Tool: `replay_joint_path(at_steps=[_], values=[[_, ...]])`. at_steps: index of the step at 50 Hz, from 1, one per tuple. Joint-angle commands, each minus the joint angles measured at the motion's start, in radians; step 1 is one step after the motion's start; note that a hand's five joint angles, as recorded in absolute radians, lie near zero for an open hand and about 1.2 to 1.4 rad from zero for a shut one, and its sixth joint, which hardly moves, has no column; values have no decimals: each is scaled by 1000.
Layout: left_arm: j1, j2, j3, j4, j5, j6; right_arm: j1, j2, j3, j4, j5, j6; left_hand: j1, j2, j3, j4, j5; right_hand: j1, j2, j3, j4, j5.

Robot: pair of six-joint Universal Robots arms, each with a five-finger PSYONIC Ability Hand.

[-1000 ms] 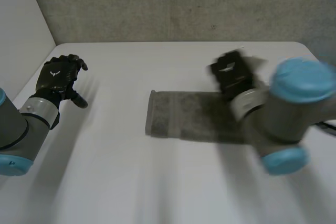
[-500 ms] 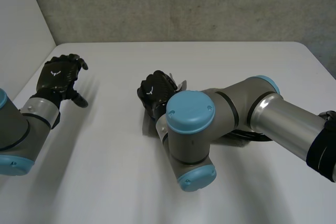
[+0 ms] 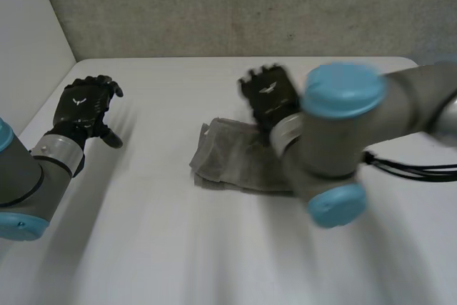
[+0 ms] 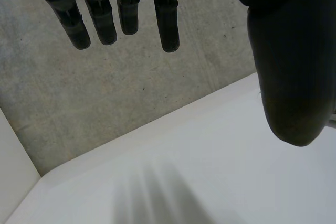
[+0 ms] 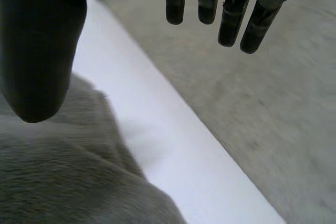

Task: Fold the towel.

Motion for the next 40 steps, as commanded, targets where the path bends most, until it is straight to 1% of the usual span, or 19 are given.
replay_joint_path(at_steps=[1,2,3,5,8,11,14,16,22,24,25,29,30,32,33,35,36,37,40], values=[[-2,1,-6,8,0,0,-205,-171,211,27,-102,126,-69,-56,-59,-65,-42,-64,-75,-76,-82,-61],[-2,1,-7,9,0,0,-245,-190,258,29,-120,126,-69,-56,-59,-65,-42,-64,-75,-76,-82,-61],[-2,1,-7,14,0,0,-245,-190,258,29,-120,126,-69,-56,-59,-65,-42,-64,-75,-76,-82,-61],[-4,-1,-7,15,0,0,-302,-207,349,30,-140,123,-69,-56,-59,-65,-42,-64,-75,-76,-82,-61],[-6,-2,-9,17,0,1,-342,-207,427,23,-155,123,-69,-56,-59,-65,-42,-43,-54,-55,-61,-40],[-7,-7,-12,17,0,1,-360,-202,462,12,-156,123,-69,-56,-59,-65,-42,2,-9,-10,-16,5],[-13,-8,-14,17,0,3,-389,-190,519,-22,-182,125,-69,-56,-59,-65,-42,8,-3,-4,-10,11],[-13,-8,-14,17,0,3,-408,-181,567,-83,-221,122,-69,-56,-59,-65,-42,37,26,25,19,40],[-15,-8,-14,18,2,3,-419,-184,596,-118,-257,122,-69,-56,-59,-65,-42,70,59,58,52,72],[-15,-10,-14,20,2,3,-420,-181,599,-125,-266,123,-69,-56,-59,-65,-42,186,176,174,168,189],[-15,-10,-12,20,2,3,-420,-181,599,-125,-266,123,-69,-56,-59,-65,-42,187,176,175,169,190],[-15,-10,-14,20,2,3,-419,-171,602,-141,-275,128,-72,-59,-62,-68,-45,374,363,362,356,377],[-15,-10,-14,20,2,3,-419,-171,602,-141,-275,128,-72,-59,-62,-68,-45,375,364,363,357,378],[-15,-10,-14,20,2,3,-419,-158,611,-167,-277,128,-72,-59,-62,-68,-45,588,577,576,570,591],[-15,-11,-14,20,2,3,-419,-158,611,-168,-277,128,-72,-59,-62,-68,-45,589,578,577,571,592],[-15,-11,-14,20,2,3,-419,-151,613,-180,-277,128,-72,-59,-62,-68,-45,945,935,933,927,948],[-15,-11,-14,20,2,3,-419,-151,613,-180,-277,128,-72,-59,-62,-68,-45,947,937,936,930,950],[-15,-10,-14,20,2,3,-420,-151,611,-180,-275,128,-72,-59,-62,-68,-45,1145,1134,1133,1127,1148],[-15,-10,-14,20,2,3,-422,-156,604,-180,-274,128,-72,-59,-62,-68,-45,1158,1147,1146,1140,1161]])
